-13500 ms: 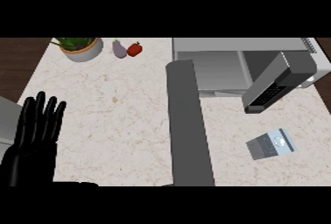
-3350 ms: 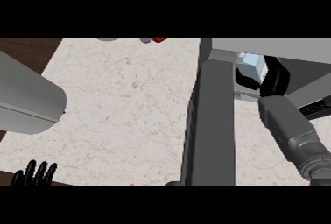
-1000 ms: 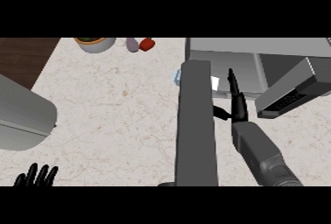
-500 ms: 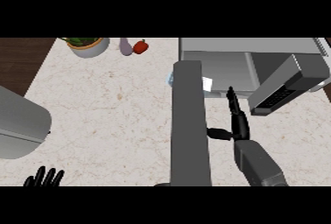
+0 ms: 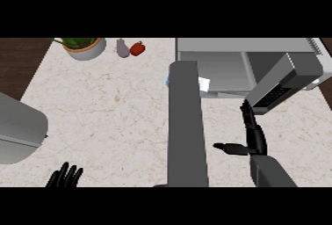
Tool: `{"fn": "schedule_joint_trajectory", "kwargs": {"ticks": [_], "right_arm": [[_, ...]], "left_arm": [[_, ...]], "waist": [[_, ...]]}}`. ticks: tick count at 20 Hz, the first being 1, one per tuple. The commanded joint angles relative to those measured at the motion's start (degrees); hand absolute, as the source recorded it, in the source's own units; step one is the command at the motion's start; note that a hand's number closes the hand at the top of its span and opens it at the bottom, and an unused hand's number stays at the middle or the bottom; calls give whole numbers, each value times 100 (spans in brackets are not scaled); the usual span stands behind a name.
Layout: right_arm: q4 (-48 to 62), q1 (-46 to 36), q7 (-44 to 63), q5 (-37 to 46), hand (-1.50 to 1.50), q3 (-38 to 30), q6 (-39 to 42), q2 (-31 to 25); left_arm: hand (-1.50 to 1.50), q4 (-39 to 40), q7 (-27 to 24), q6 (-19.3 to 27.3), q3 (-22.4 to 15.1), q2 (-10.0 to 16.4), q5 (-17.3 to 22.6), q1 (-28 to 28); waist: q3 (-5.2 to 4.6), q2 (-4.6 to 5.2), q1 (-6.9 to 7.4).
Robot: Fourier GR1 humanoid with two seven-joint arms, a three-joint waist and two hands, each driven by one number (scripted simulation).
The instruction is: Pick up the milk, place it into the microwave and close the microwave
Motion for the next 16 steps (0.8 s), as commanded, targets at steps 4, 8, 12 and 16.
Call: {"fn": "schedule_joint_trajectory", "kwargs": {"ticks": [4,8,12,16], "right_arm": [[-789,995,-487,-177,150,19,533,-271],[-1283,1556,-281,-235,150,85,820,-574],[-1523,1871,-165,-609,-150,-189,1289,-952],[-1936,2228,-56,-929,-150,-342,1662,-1136]], "left_arm": [[-150,516,200,-197,-471,16,-423,-568],[-150,678,543,-358,-569,245,-638,-961],[150,1016,379,97,-1045,-126,-1506,-1455],[150,1312,551,335,-1423,-499,-1764,-1729]], "waist": [[-9,-24,-122],[-9,-21,-125],[-5,-10,-92],[-6,-11,-78]]}}
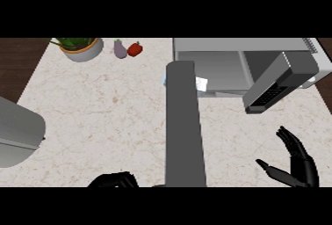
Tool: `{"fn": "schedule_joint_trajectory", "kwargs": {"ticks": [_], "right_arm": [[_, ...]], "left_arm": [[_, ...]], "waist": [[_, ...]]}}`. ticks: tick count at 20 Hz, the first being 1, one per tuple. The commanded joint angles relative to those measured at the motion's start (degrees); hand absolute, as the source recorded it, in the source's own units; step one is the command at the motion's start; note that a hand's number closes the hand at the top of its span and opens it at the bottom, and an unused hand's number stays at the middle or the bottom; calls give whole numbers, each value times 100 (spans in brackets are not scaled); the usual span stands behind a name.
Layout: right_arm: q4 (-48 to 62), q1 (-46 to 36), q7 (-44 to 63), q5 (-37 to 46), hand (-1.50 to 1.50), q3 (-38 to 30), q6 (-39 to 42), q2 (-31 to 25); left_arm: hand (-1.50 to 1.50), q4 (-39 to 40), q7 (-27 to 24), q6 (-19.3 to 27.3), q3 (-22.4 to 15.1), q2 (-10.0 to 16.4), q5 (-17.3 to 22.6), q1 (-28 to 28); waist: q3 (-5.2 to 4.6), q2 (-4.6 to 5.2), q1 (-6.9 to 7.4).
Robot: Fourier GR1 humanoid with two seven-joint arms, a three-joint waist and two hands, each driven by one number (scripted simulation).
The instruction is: Pick up the milk, place it into the microwave and close the microwave
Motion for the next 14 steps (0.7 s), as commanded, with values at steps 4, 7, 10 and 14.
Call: {"fn": "schedule_joint_trajectory", "kwargs": {"ticks": [4,7,10,14], "right_arm": [[-292,574,-303,-418,-150,-259,852,-480],[-435,789,-177,-593,-150,-378,1048,-708],[-362,768,-279,-571,-150,-366,1069,-776],[-544,690,25,-681,-150,-298,1164,-815]], "left_arm": [[150,989,121,686,-110,-418,-302,-1085],[150,1416,92,1329,-180,-424,-336,-1570],[150,1398,641,1155,-383,-428,-404,-2010],[150,2202,939,396,-638,-310,-778,-2417]], "waist": [[3,14,29],[2,15,7],[5,14,19],[6,24,-36]]}}
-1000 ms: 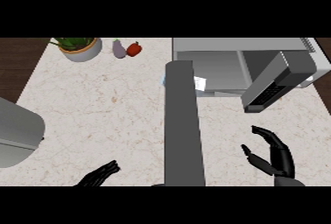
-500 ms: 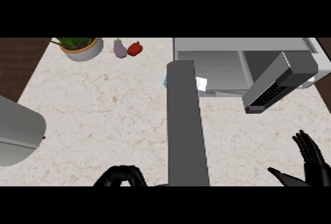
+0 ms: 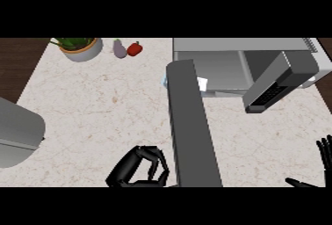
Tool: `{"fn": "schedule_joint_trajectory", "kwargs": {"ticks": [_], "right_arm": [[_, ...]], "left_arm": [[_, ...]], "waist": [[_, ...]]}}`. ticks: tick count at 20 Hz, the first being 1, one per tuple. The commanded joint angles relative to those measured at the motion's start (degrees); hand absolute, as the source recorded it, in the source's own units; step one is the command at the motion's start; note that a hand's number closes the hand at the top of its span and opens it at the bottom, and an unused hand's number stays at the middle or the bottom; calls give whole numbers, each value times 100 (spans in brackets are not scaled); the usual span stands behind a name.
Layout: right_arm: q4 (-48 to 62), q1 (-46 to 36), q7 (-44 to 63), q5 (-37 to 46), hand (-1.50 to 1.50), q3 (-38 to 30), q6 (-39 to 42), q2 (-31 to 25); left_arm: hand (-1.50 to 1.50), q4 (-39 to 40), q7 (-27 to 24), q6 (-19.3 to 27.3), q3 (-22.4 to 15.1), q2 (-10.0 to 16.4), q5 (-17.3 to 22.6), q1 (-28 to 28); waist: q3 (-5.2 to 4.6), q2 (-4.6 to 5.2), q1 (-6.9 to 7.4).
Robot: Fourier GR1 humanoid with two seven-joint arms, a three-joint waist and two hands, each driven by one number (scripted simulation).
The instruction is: Pick up the milk, place it into the microwave and close the microwave
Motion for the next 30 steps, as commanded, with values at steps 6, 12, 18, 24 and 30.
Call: {"fn": "schedule_joint_trajectory", "kwargs": {"ticks": [6,12,18,24,30], "right_arm": [[27,185,-463,-244,-150,-79,934,-418],[-413,81,-283,-260,-150,171,1042,-387],[-1019,47,-88,-331,-150,483,1134,-294],[-1423,76,59,-479,-150,606,1109,-360],[-1834,-74,393,-617,-150,812,1083,-354]], "left_arm": [[150,1480,963,-507,-1210,-73,-37,-1110],[150,2251,421,685,-2403,-74,606,-1850],[150,1985,218,1573,-3213,-71,1732,-2184],[-150,2116,61,2310,-3472,-66,2418,-2725],[150,2088,189,2840,-3607,-67,2943,-3326]], "waist": [[6,26,-112],[-12,36,-204],[-25,49,-391],[-30,97,-654],[-32,127,-888]]}}
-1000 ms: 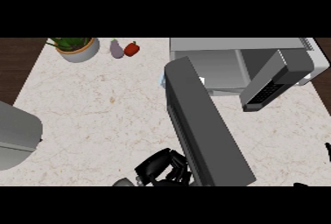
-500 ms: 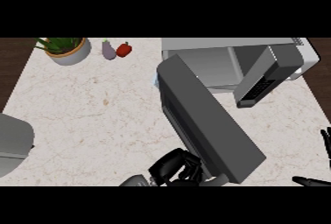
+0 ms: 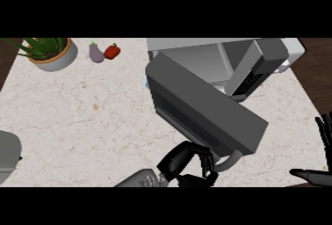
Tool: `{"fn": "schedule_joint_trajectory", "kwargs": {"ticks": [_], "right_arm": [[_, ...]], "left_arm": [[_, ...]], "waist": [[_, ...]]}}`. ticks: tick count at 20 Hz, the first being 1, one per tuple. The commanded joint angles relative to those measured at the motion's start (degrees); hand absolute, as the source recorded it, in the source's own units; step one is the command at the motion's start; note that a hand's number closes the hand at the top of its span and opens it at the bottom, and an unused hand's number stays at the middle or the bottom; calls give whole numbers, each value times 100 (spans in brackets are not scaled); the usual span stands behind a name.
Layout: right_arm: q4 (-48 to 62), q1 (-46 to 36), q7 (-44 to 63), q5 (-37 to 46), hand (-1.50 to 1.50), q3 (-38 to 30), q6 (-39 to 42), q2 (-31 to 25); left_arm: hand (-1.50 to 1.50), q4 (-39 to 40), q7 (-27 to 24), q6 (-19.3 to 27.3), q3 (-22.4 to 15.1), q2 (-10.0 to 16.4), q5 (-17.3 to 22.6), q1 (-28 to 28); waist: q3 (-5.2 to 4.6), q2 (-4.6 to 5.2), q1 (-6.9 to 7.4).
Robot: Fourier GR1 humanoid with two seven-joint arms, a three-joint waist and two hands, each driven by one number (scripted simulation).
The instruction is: Pick up the milk, place it into the microwave and close the microwave
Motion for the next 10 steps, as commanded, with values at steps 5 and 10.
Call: {"fn": "schedule_joint_trajectory", "kwargs": {"ticks": [5,10], "right_arm": [[-399,-181,33,-182,-150,226,565,-93],[-582,-368,339,-236,-150,324,569,-262]], "left_arm": [[150,51,40,574,-125,-103,670,-883],[150,119,-161,911,108,-104,910,-1496]], "waist": [[0,66,-404],[4,138,-586]]}}
